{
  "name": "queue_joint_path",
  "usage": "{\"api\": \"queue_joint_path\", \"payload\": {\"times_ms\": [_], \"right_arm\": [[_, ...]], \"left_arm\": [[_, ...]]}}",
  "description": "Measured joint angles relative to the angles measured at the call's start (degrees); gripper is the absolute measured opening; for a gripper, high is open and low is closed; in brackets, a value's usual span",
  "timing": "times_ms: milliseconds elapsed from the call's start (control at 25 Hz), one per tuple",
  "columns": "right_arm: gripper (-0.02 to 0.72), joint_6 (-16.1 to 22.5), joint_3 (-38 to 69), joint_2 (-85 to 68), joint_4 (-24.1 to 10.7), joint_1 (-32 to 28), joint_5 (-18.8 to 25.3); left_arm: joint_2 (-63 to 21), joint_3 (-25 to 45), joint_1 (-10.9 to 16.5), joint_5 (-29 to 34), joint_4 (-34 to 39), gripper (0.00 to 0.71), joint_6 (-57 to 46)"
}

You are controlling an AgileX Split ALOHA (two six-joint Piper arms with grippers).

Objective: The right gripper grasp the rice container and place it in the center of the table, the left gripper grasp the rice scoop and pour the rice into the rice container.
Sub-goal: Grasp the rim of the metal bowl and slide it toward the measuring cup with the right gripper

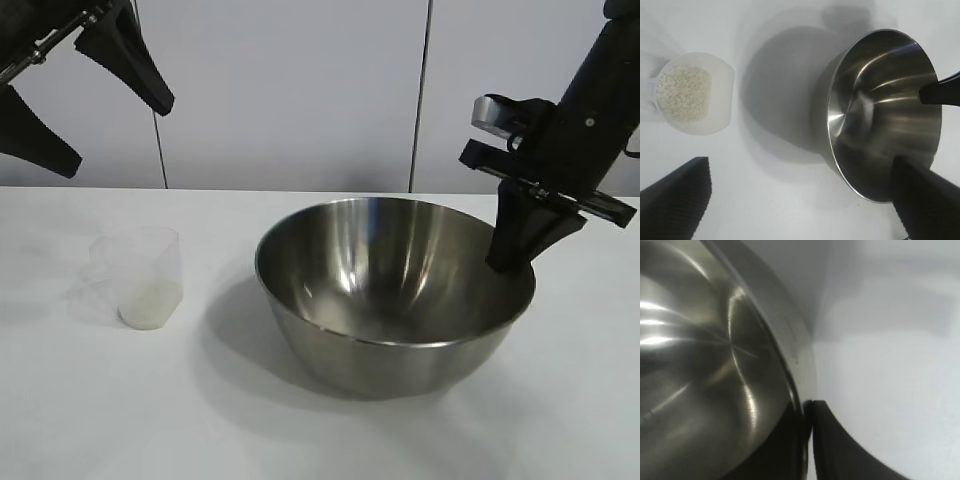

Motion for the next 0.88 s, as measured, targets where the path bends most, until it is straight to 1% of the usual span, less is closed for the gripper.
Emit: {"api": "queue_joint_path", "payload": {"times_ms": [80, 160, 280, 480, 720, 800, 880], "right_arm": [[0.019, 0.15, -0.94, 0.0, 2.06, 0.14, -0.12], [0.019, 0.52, -0.99, 0.0, 2.88, 0.95, -0.85], [0.019, 1.81, -0.99, 0.0, 1.63, 3.79, -2.65], [0.019, 4.15, -0.99, 0.25, 1.64, 8.96, -7.23], [0.018, 7.66, -0.99, 4.12, 1.59, 11.59, -10.36], [0.013, 7.82, -0.99, 4.44, 2.45, 11.85, -10.61], [0.016, 8.46, -0.99, 4.44, 2.53, 11.85, -10.74]], "left_arm": [[0.0, 0.0, 0.0, 0.0, 0.0, 0.694, 0.0], [0.0, 0.0, 0.0, 0.0, 0.0, 0.694, 0.0], [0.0, 0.0, 0.0, 0.0, 0.0, 0.694, 0.0], [0.0, 0.0, 0.0, 0.0, 0.0, 0.694, 0.0], [0.0, 0.0, 0.0, 0.0, 0.0, 0.694, 0.0], [0.0, 0.0, 0.0, 0.0, 0.0, 0.694, 0.0], [0.0, 0.0, 0.0, 0.0, 0.0, 0.694, 0.0]]}}
